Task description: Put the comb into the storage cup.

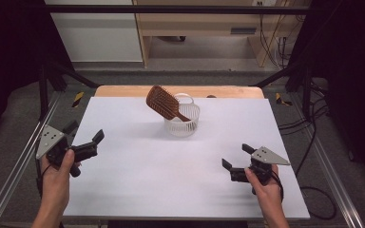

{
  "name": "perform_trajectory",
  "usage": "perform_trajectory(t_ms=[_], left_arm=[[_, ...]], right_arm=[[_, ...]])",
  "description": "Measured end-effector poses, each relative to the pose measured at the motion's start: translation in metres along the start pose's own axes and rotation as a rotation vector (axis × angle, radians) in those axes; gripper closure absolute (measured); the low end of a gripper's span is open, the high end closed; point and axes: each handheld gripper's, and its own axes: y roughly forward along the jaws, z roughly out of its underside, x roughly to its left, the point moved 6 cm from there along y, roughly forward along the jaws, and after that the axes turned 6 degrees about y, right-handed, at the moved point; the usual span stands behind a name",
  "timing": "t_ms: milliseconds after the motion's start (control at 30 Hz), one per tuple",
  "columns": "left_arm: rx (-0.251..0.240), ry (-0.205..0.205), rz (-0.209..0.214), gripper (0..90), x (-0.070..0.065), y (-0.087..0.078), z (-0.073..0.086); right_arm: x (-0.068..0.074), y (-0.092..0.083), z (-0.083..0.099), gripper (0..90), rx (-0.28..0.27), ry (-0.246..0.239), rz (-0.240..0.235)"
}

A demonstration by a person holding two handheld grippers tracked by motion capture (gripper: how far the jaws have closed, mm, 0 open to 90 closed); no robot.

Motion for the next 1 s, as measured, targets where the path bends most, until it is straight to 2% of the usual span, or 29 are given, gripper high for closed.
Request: perform_trajectory(t_ms=[233, 367, 667, 1000], left_arm=[[-0.011, -0.022, -0.009, 2.4, 0.003, -0.007, 0.013], [-0.013, -0.018, -0.012, 2.4, 0.004, -0.01, 0.018], [-0.011, 0.016, -0.027, 2.4, 0.007, -0.014, 0.032], [0.004, 0.046, -0.017, 2.5, 0.0, -0.015, 0.047]], right_arm=[[-0.001, -0.002, 0.0, 3.7, -0.006, 0.0, 0.002], [-0.003, -0.003, -0.001, 4.1, -0.007, -0.013, 0.006], [-0.006, -0.006, -0.001, 4.2, -0.023, -0.027, 0.017], [-0.008, -0.011, -0.004, 4.2, -0.043, -0.04, 0.023]])
